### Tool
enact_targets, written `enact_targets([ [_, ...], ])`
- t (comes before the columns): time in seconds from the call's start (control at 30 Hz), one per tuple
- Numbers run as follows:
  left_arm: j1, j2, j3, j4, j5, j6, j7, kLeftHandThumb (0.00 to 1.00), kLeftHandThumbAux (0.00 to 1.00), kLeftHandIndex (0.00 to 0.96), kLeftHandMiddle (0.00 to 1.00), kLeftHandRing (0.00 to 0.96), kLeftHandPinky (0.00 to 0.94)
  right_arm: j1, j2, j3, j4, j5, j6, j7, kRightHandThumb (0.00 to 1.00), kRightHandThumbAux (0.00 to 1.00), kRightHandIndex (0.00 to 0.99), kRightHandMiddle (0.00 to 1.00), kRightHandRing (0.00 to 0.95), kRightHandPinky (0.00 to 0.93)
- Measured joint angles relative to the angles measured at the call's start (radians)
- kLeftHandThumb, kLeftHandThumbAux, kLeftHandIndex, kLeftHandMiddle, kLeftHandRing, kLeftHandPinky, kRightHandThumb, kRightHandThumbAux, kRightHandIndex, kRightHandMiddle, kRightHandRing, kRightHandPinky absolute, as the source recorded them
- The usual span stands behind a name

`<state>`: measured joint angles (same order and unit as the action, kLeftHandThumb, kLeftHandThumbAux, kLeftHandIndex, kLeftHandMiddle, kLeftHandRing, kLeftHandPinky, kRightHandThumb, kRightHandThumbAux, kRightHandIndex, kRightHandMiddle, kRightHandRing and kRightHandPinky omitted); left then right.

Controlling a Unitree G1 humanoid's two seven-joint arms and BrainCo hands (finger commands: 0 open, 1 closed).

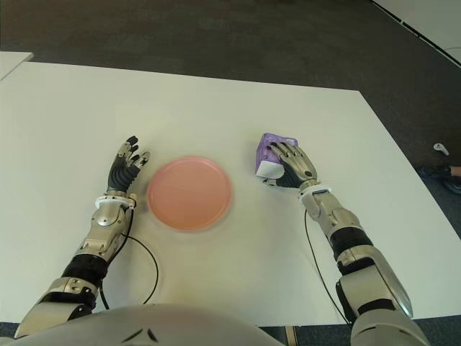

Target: Put the tissue paper into the plate.

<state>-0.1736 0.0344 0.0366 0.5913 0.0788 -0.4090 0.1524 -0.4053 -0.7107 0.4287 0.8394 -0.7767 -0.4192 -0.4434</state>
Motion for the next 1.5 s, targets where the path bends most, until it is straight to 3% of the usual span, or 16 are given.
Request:
enact_targets([
  [0.37,-0.005,0.008,-0.001,0.02,0.0,-0.019,0.0,0.0,0.573,0.0,0.0,0.0,0.0,-0.01,0.003,0.02,0.026,0.008,-0.013,-0.041,0.366,0.652,0.12,0.141,0.125,0.127],
  [0.63,-0.005,0.001,-0.003,0.011,0.001,-0.017,0.0,0.0,0.588,0.0,0.0,0.0,0.0,-0.009,0.005,0.021,0.021,0.027,-0.007,-0.039,0.391,0.643,0.121,0.16,0.171,0.257],
  [0.7,-0.005,0.0,-0.003,0.008,0.001,-0.014,0.001,0.0,0.576,0.0,0.0,0.0,0.0,-0.009,0.005,0.021,0.017,0.031,-0.005,-0.039,0.42,0.633,0.142,0.196,0.221,0.315],
  [0.77,-0.004,-0.001,-0.003,0.005,0.001,-0.009,0.001,0.0,0.567,0.0,0.0,0.0,0.0,-0.011,0.006,0.02,0.014,0.035,-0.003,-0.039,0.473,0.614,0.226,0.285,0.322,0.395],
  [0.87,-0.004,-0.001,-0.003,0.002,0.002,-0.005,0.007,0.0,0.558,0.0,0.0,0.0,0.0,-0.027,0.013,0.02,0.031,0.038,-0.003,-0.041,0.63,0.673,0.362,0.447,0.466,0.516],
  [0.9,-0.004,-0.001,-0.004,0.002,0.002,-0.005,0.008,0.0,0.557,0.0,0.0,0.0,0.0,-0.032,0.015,0.02,0.039,0.038,-0.004,-0.045,0.646,0.679,0.375,0.469,0.486,0.535],
  [0.93,-0.004,-0.001,-0.004,0.002,0.002,-0.004,0.008,0.0,0.557,0.0,0.0,0.0,0.0,-0.038,0.018,0.02,0.049,0.038,-0.007,-0.054,0.673,0.685,0.397,0.545,0.565,0.611],
  [1.07,-0.003,-0.001,-0.006,-0.001,0.001,-0.001,0.008,0.0,0.564,0.0,0.0,0.0,0.0,-0.043,0.036,0.027,0.095,0.028,-0.009,-0.169,0.722,0.695,0.432,0.697,0.721,0.768],
  [1.27,-0.002,-0.001,-0.004,-0.01,-0.001,0.002,0.008,0.0,0.577,0.0,0.0,0.0,0.0,-0.043,0.072,0.028,0.154,0.03,-0.037,-0.313,0.743,0.705,0.44,0.828,0.843,0.863],
  [1.5,-0.002,-0.008,-0.004,-0.017,-0.001,0.011,0.011,0.0,0.599,0.0,0.0,0.0,0.0,-0.036,0.087,0.022,0.177,0.048,-0.096,-0.368,0.748,0.708,0.44,0.905,0.898,0.891],
])
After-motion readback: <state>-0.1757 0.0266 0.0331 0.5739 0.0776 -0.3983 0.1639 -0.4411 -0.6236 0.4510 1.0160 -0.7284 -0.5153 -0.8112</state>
